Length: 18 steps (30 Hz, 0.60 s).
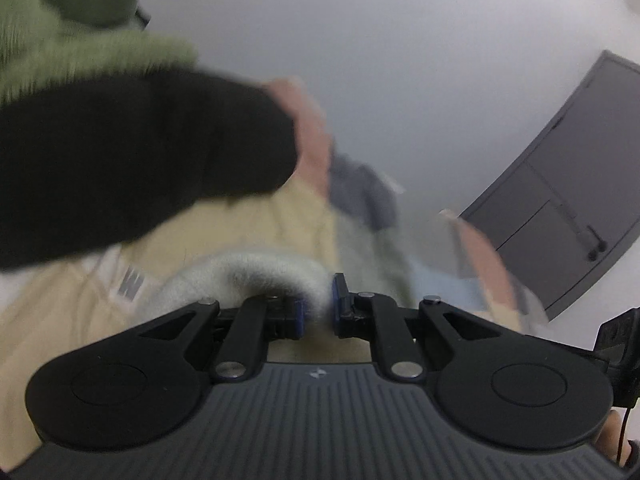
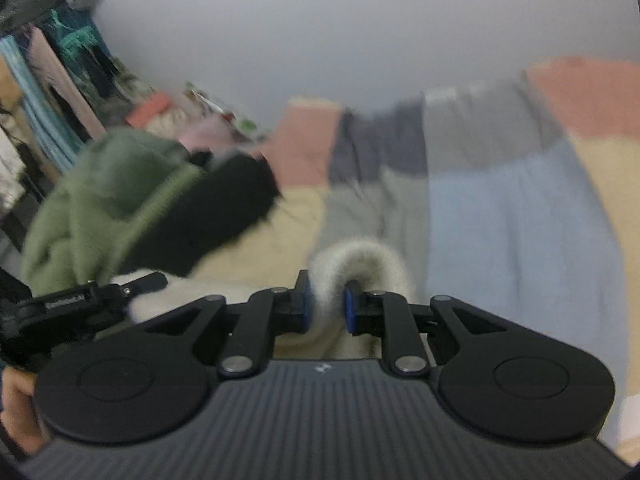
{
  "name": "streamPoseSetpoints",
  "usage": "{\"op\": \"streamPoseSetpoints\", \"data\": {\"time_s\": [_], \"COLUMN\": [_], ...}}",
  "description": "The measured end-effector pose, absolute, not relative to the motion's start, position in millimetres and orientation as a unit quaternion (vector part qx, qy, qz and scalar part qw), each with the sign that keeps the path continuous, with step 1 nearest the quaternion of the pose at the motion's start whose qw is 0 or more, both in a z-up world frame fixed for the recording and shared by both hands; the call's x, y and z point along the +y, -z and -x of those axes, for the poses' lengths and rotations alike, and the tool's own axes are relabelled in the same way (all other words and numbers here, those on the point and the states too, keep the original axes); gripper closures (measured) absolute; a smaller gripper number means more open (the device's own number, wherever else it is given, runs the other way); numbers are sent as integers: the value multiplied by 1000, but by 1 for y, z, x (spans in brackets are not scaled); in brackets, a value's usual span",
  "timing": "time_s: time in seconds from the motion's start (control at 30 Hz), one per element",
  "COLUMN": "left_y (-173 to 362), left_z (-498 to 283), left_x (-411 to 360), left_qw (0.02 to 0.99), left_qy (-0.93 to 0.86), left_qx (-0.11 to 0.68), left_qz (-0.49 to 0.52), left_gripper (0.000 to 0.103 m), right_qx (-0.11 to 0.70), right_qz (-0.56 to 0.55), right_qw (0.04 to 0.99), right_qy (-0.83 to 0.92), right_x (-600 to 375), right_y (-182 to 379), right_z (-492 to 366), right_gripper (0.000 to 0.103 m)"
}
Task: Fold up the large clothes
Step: 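Lower the held blanket edges back toward the quilt with both grippers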
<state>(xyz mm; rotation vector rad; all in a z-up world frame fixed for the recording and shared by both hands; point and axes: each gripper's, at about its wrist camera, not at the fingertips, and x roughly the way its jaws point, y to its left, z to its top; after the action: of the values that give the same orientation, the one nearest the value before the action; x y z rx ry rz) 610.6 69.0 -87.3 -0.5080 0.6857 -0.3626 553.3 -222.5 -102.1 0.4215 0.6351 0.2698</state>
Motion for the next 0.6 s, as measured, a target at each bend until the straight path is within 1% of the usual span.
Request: {"op": "streamPoseSetpoints", "data": {"time_s": [0.13, 0.27, 0.43, 0.5, 0.57, 0.6], "left_y": [115, 117, 101, 98, 97, 95], "left_z": [-633, -636, -615, -611, -610, -607], "left_x": [76, 72, 63, 64, 62, 60], "left_qw": [886, 885, 889, 886, 881, 884], "left_qy": [166, 157, 148, 148, 151, 150], "left_qx": [349, 358, 365, 371, 378, 375], "left_qz": [257, 254, 235, 235, 239, 235], "left_gripper": [88, 88, 87, 77, 52, 48], "right_qx": [324, 333, 341, 338, 332, 328], "right_qz": [-206, -195, -197, -192, -189, -189], "right_qw": [914, 914, 911, 913, 916, 917], "right_qy": [-129, -126, -123, -123, -125, -127], "right_x": [-220, -214, -219, -220, -218, -217], "right_y": [127, 130, 129, 126, 122, 120], "right_z": [-562, -566, -577, -573, -569, -566], "right_gripper": [83, 83, 82, 81, 76, 74]}}
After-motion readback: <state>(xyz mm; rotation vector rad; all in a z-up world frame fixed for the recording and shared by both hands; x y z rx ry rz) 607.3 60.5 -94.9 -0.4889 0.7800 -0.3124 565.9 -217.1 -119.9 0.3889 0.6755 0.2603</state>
